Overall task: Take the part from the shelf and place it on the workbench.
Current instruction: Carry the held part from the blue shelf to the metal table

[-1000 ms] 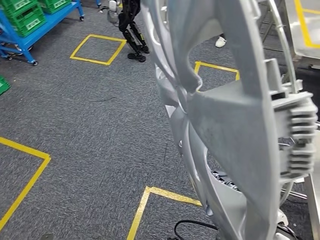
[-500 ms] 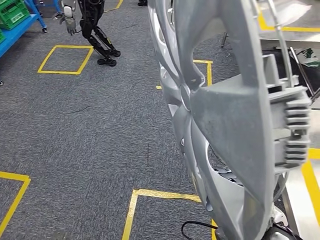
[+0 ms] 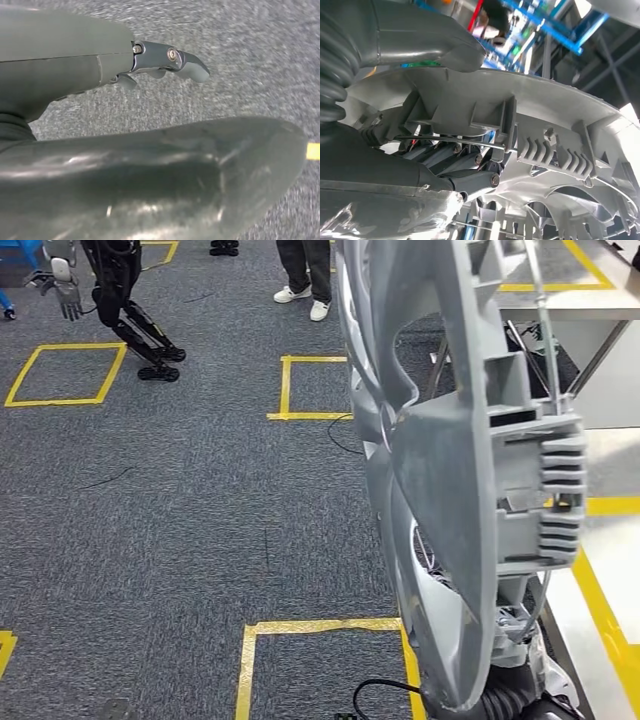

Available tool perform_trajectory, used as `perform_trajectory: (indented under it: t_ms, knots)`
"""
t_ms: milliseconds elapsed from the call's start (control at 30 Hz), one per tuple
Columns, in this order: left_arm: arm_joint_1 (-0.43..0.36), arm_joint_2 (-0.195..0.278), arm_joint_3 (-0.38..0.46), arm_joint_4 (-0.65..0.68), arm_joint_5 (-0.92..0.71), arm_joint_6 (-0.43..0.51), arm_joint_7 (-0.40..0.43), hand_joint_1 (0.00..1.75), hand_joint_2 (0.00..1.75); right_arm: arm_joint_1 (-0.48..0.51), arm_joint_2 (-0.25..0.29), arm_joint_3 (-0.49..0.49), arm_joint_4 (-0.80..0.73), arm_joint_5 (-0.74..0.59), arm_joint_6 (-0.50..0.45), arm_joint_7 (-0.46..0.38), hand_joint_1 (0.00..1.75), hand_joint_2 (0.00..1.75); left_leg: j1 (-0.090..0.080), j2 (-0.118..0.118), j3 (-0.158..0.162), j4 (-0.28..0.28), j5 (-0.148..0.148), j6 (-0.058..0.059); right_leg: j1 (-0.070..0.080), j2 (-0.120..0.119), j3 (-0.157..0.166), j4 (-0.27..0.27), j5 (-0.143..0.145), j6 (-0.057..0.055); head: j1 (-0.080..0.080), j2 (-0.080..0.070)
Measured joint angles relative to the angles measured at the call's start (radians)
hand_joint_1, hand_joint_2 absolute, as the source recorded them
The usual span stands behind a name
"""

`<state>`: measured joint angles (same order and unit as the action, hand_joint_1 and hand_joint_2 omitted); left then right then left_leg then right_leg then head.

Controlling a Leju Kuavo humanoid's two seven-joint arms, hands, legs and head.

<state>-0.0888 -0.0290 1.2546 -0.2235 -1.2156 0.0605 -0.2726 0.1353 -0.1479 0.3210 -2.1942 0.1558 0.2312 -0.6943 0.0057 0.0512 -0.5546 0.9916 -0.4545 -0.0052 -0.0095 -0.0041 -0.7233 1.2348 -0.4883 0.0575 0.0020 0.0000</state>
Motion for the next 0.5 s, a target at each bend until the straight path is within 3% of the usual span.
perform_trajectory:
  t_ms: [67, 133, 200, 267, 333, 400, 433, 467, 500]
  knots:
    - [-0.001, -0.002, 0.000, 0.000, 0.001, -0.002, -0.004, 0.00, 0.00, -0.005, 0.000, 0.003, 0.000, 0.000, -0.007, 0.000, 1.75, 1.75, -0.004, 0.017, 0.006, 0.002, -0.006, -0.009, 0.002, -0.041, 0.077, -0.135, 0.044, -0.005, 0.000, 0.000]
    - [-0.003, -0.003, 0.000, 0.000, 0.001, -0.003, -0.009, 0.00, 0.00, -0.012, 0.000, 0.006, 0.000, -0.002, -0.010, 0.000, 1.75, 1.75, -0.010, 0.031, 0.010, 0.003, -0.009, -0.018, 0.006, -0.060, 0.106, -0.190, 0.053, -0.018, -0.001, 0.000]
    - [-0.005, -0.008, -0.001, 0.000, 0.001, -0.004, -0.012, 0.00, 0.00, -0.015, 0.000, 0.011, -0.001, 0.000, -0.013, 0.001, 1.75, 1.75, -0.010, 0.048, 0.012, 0.000, -0.010, -0.029, 0.008, -0.036, 0.103, -0.192, 0.057, -0.033, -0.002, 0.000]
    - [-0.008, -0.015, -0.002, 0.000, 0.001, -0.004, -0.014, 0.00, 0.00, -0.020, 0.000, 0.018, -0.001, 0.004, -0.014, 0.003, 1.75, 1.75, -0.006, 0.029, 0.004, 0.023, -0.031, -0.040, 0.005, -0.014, 0.101, -0.196, 0.062, -0.044, -0.004, 0.000]
    - [-0.008, -0.019, -0.003, 0.000, 0.001, -0.004, -0.015, 0.00, 0.00, -0.026, 0.000, 0.025, -0.001, 0.006, -0.014, 0.005, 1.75, 1.75, -0.004, -0.016, -0.042, 0.121, -0.088, -0.045, 0.002, 0.008, 0.100, -0.199, 0.065, -0.051, -0.008, 0.000]
    - [-0.005, -0.021, -0.003, 0.000, 0.001, -0.004, -0.015, 0.00, 0.00, -0.030, 0.000, 0.028, -0.001, 0.007, -0.014, 0.007, 1.75, 1.75, -0.003, -0.037, -0.109, 0.251, -0.139, -0.046, 0.002, 0.032, 0.098, -0.199, 0.066, -0.054, -0.009, 0.000]
    - [-0.004, -0.021, -0.003, 0.000, 0.001, -0.004, -0.015, 0.00, 0.00, -0.030, 0.000, 0.029, -0.001, 0.008, -0.014, 0.008, 1.75, 1.75, -0.003, -0.040, -0.129, 0.284, -0.142, -0.045, 0.002, 0.044, 0.098, -0.199, 0.066, -0.054, -0.009, 0.000]
    - [-0.004, -0.022, -0.003, 0.000, 0.002, -0.004, -0.015, 0.00, 0.00, -0.030, 0.000, 0.029, 0.000, 0.008, -0.014, 0.009, 1.75, 1.75, -0.003, -0.042, -0.131, 0.280, -0.123, -0.044, 0.001, 0.056, 0.098, -0.199, 0.067, -0.053, -0.009, 0.000]
    - [-0.004, -0.023, -0.003, 0.000, 0.002, -0.004, -0.015, 0.00, 0.00, -0.030, 0.000, 0.031, 0.000, 0.007, -0.014, 0.010, 1.75, 1.75, -0.002, -0.047, -0.115, 0.239, -0.090, -0.043, 0.000, 0.069, 0.099, -0.198, 0.068, -0.052, -0.009, 0.000]
